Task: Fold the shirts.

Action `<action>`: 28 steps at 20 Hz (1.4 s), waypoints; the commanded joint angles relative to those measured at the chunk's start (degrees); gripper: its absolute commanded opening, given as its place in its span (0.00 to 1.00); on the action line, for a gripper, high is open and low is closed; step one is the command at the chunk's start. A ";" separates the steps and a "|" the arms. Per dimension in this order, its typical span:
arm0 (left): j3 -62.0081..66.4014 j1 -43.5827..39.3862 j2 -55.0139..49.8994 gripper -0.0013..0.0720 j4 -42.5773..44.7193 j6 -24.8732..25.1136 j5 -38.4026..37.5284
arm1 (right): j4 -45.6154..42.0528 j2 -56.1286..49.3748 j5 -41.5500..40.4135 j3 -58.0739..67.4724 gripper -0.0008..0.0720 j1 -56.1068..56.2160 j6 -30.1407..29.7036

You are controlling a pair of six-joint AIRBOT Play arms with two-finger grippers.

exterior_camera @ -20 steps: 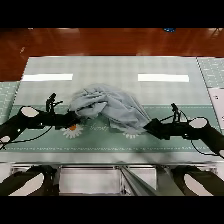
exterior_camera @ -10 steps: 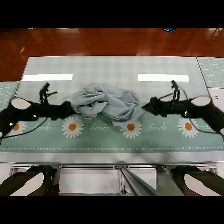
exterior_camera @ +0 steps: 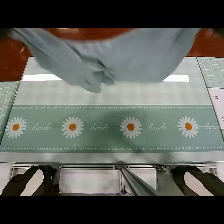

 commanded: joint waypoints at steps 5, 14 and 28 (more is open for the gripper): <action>15.34 10.16 13.92 0.04 8.87 -0.39 -3.67 | -22.62 17.05 10.47 12.09 0.04 -2.36 4.22; 4.02 2.82 20.74 0.04 21.24 -3.41 -17.73 | -30.42 26.69 18.67 -0.22 0.04 -2.36 7.98; -44.41 -7.58 -10.23 0.04 7.48 -0.13 16.55 | -16.39 -15.50 -10.69 -28.30 0.04 -2.36 2.32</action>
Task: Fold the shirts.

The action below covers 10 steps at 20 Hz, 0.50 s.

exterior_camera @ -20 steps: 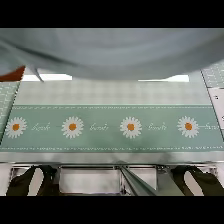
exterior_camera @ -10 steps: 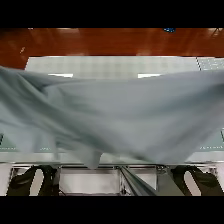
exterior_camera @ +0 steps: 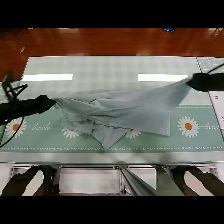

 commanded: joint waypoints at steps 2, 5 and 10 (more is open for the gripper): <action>5.92 -1.18 -19.54 0.04 -2.21 0.42 9.33 | 7.78 -20.44 -6.25 7.87 0.04 0.00 0.39; 15.43 -1.18 -29.00 0.06 -2.14 1.51 3.52 | 8.96 -25.64 -7.34 11.85 0.23 -0.02 4.72; 29.90 5.62 -32.20 0.71 1.44 2.32 -10.47 | 7.69 -24.22 5.86 19.56 0.57 -7.76 4.46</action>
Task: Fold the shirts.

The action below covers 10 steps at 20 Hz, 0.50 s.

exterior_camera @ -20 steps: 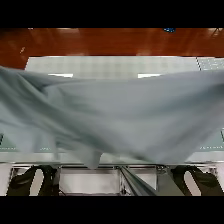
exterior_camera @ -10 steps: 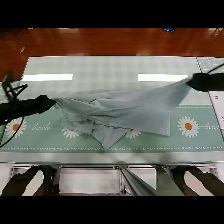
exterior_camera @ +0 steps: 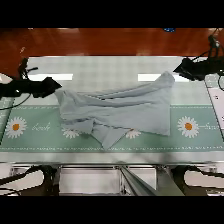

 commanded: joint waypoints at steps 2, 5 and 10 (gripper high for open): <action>7.04 8.72 -1.29 0.71 2.80 0.48 -14.88 | -5.03 2.67 14.84 2.71 0.57 -9.51 -0.46; -3.45 14.27 0.87 0.71 2.91 0.46 -19.39 | -7.37 11.23 11.65 -12.50 0.57 -17.33 -1.18; -20.09 15.12 2.05 0.71 -8.46 6.47 -15.69 | 3.28 19.56 3.58 -36.76 0.57 -25.18 -8.52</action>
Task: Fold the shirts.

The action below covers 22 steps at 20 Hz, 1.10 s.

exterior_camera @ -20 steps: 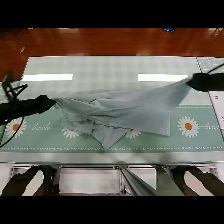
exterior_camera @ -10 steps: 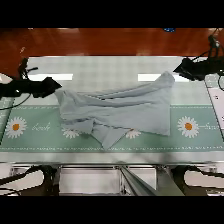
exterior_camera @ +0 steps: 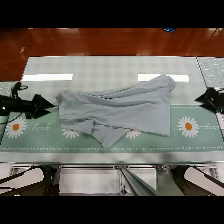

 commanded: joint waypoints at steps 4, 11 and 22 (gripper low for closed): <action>-8.28 0.68 -0.57 0.71 -7.37 3.28 4.98 | 5.29 3.76 -0.09 -12.44 0.57 -4.28 -6.51; -7.72 -6.36 -3.56 0.62 -8.44 3.30 10.95 | 4.55 3.76 2.03 -12.46 0.57 -4.22 -7.67; -1.95 -9.16 -3.34 0.04 -8.41 5.44 6.25 | 4.81 -4.35 3.30 -16.83 0.57 1.36 -7.80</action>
